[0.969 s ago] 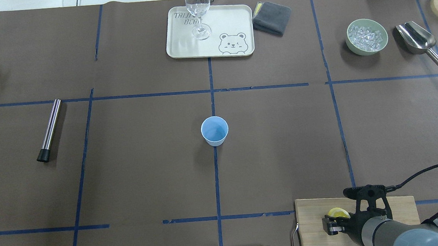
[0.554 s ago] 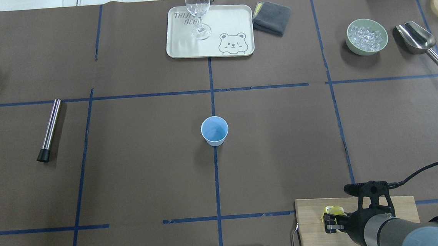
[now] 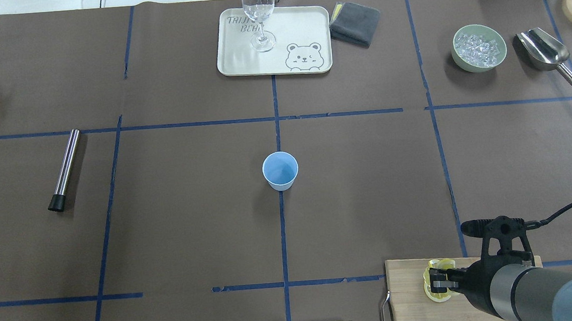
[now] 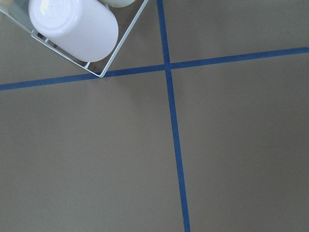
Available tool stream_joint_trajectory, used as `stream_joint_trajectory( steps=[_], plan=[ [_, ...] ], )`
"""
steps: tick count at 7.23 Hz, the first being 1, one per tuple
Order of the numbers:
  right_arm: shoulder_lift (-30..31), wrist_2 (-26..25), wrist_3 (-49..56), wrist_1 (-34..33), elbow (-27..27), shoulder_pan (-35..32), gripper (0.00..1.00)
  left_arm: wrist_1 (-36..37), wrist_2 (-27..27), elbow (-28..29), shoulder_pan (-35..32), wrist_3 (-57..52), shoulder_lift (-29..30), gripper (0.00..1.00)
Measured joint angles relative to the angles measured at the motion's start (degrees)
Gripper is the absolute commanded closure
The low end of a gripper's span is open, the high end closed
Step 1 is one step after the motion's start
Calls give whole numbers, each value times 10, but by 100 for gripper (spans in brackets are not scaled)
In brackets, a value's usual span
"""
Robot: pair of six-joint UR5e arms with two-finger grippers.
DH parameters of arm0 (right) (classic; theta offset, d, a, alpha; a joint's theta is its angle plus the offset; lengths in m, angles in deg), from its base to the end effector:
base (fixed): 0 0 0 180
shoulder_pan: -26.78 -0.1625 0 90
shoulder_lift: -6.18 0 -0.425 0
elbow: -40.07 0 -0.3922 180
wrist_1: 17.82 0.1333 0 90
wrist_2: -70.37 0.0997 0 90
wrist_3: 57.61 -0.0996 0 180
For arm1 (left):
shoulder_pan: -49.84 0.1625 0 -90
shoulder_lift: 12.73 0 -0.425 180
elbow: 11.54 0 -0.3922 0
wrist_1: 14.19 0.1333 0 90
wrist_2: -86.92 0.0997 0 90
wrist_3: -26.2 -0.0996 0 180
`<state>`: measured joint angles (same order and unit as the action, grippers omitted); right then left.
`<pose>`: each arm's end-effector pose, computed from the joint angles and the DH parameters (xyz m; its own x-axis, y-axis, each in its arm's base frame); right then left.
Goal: Squeeze lemon into cup
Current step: 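Carry the lemon slice with the right gripper over the blue cup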
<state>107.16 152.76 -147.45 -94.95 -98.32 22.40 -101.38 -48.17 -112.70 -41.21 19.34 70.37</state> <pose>-0.3580 -0.1743 0.3279 0.6377 0.0461 0.7689 -0.1755 0.9807 0.0868 -0.0708 -0.4403 0.6231 0.7033 0.1243 -0.6999 -0.0662 0.9918 0.1097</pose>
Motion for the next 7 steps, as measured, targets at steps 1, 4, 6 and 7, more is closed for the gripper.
stream_joint_trajectory(
  steps=[1,4,6,7],
  plan=[
    [-38,33,3,-41,-1,-27,98,0,0,0,0,0,0,0],
    [-303,86,28,-303,36,-94,98,0,0,1,0,1,0,0],
    [-439,117,54,-372,107,-141,100,0,0,2,0,1,1,0],
    [-492,129,68,-380,157,-164,100,0,0,3,0,1,1,0]
  ],
)
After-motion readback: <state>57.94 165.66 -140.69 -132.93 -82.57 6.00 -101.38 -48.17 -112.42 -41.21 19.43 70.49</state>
